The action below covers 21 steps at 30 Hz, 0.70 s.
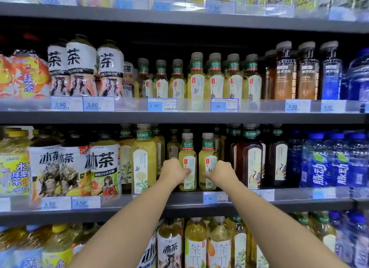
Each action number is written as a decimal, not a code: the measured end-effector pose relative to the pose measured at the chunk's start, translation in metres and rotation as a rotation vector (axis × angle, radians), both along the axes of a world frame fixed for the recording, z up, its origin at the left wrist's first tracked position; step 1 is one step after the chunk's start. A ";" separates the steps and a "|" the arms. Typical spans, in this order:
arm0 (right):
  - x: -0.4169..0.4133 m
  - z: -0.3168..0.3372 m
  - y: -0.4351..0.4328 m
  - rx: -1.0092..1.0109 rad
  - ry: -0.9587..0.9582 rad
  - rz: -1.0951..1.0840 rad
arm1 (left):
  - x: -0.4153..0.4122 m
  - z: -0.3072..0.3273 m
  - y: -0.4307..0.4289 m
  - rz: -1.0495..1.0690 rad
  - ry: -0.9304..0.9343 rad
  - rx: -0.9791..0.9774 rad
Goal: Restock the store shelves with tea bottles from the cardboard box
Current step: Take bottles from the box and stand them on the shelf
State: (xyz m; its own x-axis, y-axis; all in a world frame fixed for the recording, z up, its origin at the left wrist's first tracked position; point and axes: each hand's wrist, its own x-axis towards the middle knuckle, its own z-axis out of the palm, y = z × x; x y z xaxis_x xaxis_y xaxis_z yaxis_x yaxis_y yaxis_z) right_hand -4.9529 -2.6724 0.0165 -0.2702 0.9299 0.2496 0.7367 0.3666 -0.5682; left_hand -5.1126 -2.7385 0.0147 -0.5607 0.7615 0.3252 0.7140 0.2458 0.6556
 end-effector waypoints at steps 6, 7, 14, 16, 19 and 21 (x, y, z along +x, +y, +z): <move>-0.021 0.006 0.024 -0.111 0.003 -0.019 | -0.003 -0.006 0.020 0.062 0.080 -0.032; -0.023 0.006 0.027 -0.148 0.018 -0.012 | -0.003 -0.008 0.021 0.067 0.105 -0.042; -0.015 -0.018 0.010 0.174 -0.298 0.084 | 0.019 -0.015 -0.007 -0.030 0.457 -0.096; -0.015 -0.016 0.013 0.147 -0.337 0.143 | 0.023 -0.013 -0.009 -0.062 0.477 -0.161; -0.023 -0.008 0.020 0.021 -0.502 0.251 | 0.024 -0.012 -0.001 -0.043 0.463 -0.241; -0.027 -0.005 0.023 -0.024 -0.660 0.242 | 0.023 -0.013 0.005 -0.038 0.460 -0.299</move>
State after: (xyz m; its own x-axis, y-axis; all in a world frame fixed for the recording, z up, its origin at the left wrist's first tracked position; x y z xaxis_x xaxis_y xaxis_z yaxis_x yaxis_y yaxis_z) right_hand -4.9798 -2.6495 0.0117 -0.5582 0.8277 -0.0576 0.8297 0.5567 -0.0399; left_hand -5.0899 -2.7331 0.0016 -0.3827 0.8751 0.2963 0.9222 0.3426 0.1793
